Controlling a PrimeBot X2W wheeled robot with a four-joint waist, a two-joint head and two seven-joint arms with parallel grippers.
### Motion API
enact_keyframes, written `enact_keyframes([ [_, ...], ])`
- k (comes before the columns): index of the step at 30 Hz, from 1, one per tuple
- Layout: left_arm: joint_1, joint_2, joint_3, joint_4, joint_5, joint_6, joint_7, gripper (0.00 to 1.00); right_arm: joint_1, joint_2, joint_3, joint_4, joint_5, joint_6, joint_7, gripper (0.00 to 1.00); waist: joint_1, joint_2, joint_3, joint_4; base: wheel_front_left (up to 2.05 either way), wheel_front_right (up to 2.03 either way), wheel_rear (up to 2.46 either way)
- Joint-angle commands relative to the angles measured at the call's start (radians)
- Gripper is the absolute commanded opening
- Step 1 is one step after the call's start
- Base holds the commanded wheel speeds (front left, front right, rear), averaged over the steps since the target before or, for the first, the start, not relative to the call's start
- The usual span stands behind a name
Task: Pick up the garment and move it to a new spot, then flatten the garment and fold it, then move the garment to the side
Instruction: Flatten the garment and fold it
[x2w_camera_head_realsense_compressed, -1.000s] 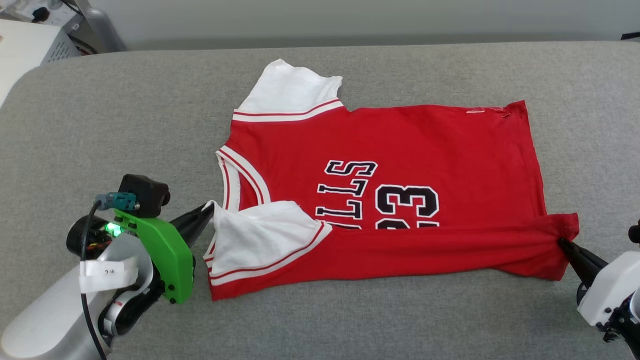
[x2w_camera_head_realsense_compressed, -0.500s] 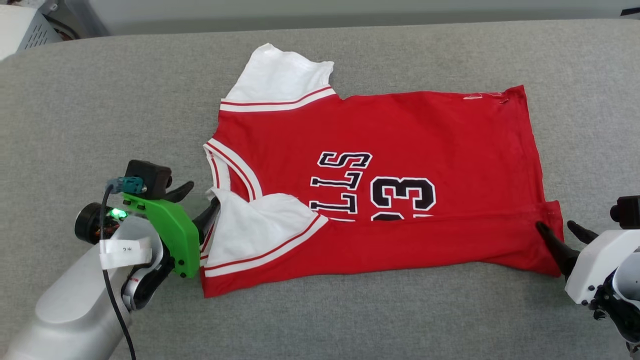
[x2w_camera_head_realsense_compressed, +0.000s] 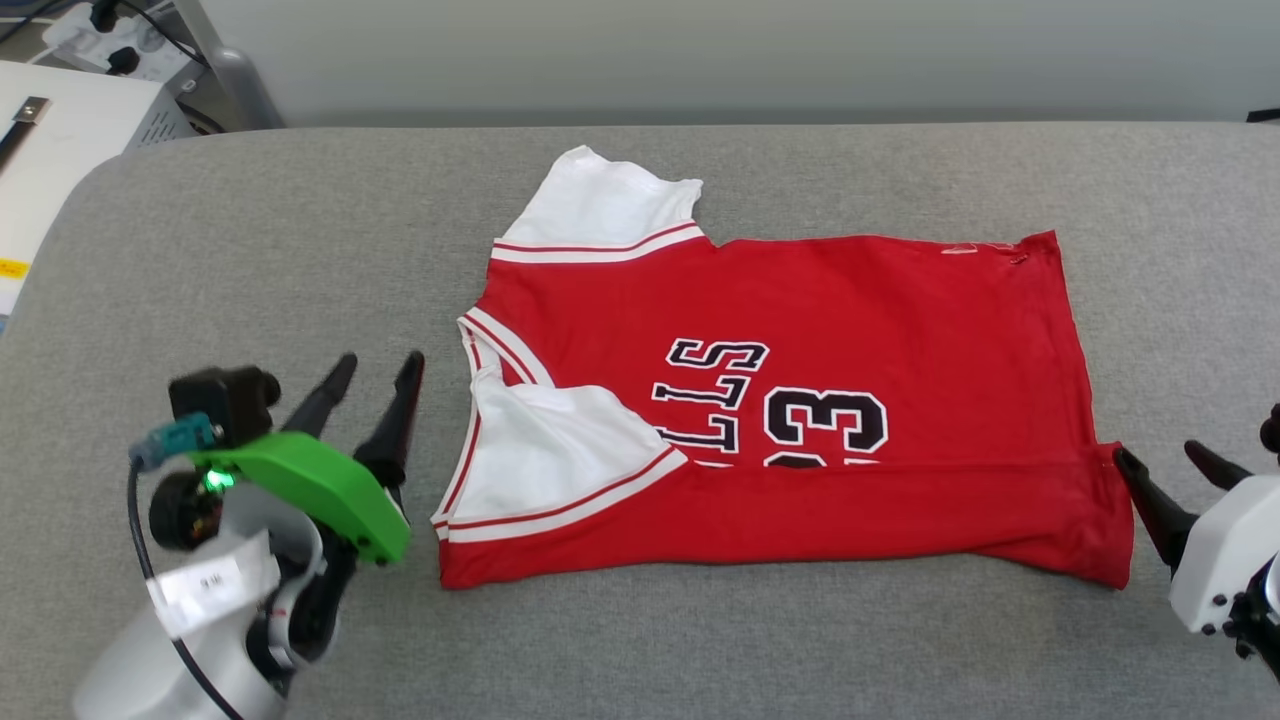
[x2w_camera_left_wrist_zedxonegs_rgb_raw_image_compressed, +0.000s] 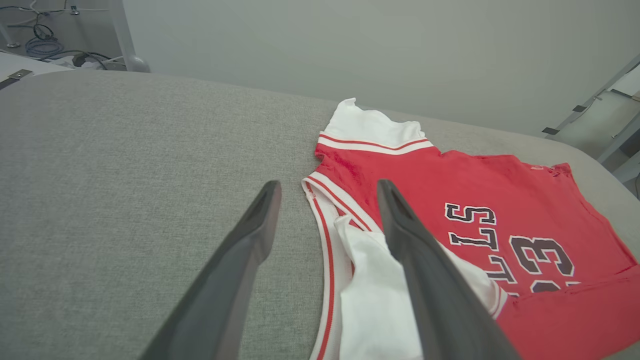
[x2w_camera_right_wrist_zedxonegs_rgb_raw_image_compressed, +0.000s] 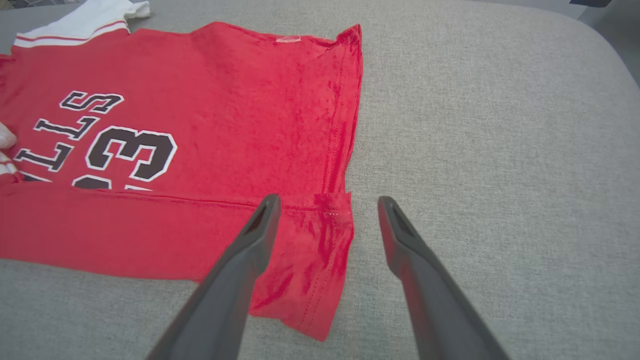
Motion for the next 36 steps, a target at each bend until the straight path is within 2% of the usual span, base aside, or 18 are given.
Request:
enact_keyframes([
  [1,0.043,0.005,-0.001,-0.034,-0.004,0.028,0.002,1.0,0.028,0.019,-0.018,-0.027,-0.023,-0.008,0.025,1.0,-0.0001,0.0,-0.009,0.01,0.0,0.0,0.0],
  [10,0.215,0.039,-0.057,-0.248,-0.032,0.203,0.149,1.0,0.135,0.16,-0.134,-0.179,-0.127,-0.008,0.203,1.0,-0.0001,0.0,0.005,0.011,0.0,0.0,0.0],
  [16,0.231,0.07,-0.092,-0.298,-0.021,0.275,0.242,1.0,0.157,0.22,-0.164,-0.251,-0.16,-0.008,0.254,1.0,-0.0001,0.0,0.034,0.004,0.0,0.0,0.0],
  [28,0.194,0.063,-0.113,-0.222,-0.005,0.322,0.296,1.0,0.152,0.232,-0.167,-0.286,-0.173,-0.008,0.263,1.0,-0.0001,0.0,0.09,-0.035,0.0,0.0,0.0],
  [36,0.177,0.046,-0.15,-0.132,-0.01,0.299,0.345,1.0,0.151,0.224,-0.169,-0.294,-0.169,-0.008,0.264,1.0,-0.0001,0.0,0.118,-0.053,0.0,0.0,0.0],
])
